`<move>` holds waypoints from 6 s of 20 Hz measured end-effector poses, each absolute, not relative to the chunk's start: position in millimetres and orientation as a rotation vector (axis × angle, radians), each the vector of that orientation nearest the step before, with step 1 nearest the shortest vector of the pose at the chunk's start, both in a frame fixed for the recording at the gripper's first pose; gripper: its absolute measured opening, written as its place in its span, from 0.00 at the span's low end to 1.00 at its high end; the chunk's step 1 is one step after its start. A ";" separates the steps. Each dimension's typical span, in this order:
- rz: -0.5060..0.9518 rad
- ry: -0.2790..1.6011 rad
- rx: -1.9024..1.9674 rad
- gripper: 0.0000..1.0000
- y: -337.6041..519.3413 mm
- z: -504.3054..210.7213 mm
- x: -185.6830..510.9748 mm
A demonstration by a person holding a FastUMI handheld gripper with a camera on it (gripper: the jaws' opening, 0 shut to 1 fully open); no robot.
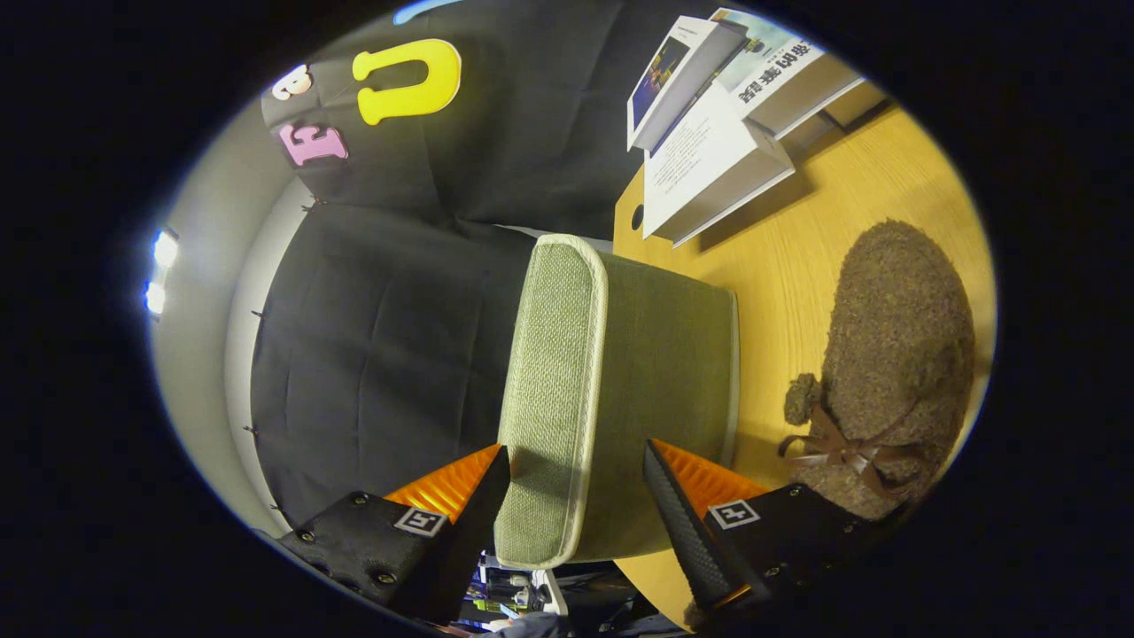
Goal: Open the storage box then place both shoes into the box .Put the left shoe in first, then the right shoe, with the right side of both shoes facing outward in a uniform manner.
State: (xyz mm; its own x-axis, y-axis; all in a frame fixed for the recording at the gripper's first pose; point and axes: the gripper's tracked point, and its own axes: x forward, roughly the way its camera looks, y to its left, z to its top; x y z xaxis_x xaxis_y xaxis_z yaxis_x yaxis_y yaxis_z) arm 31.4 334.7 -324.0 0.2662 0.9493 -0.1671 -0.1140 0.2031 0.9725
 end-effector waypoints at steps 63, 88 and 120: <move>1.247 0.835 0.507 0.95 552.4 -103.9 57.3; 0.524 0.525 0.353 0.96 203.7 -133.2 36.4; 0.255 1.054 0.145 0.56 191.4 -432.3 39.6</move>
State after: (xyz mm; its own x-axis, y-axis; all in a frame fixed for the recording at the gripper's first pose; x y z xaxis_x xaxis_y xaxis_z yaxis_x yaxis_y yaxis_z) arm 39.6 191.4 -432.3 0.4683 0.2764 -0.8393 -0.1383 0.9610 0.2393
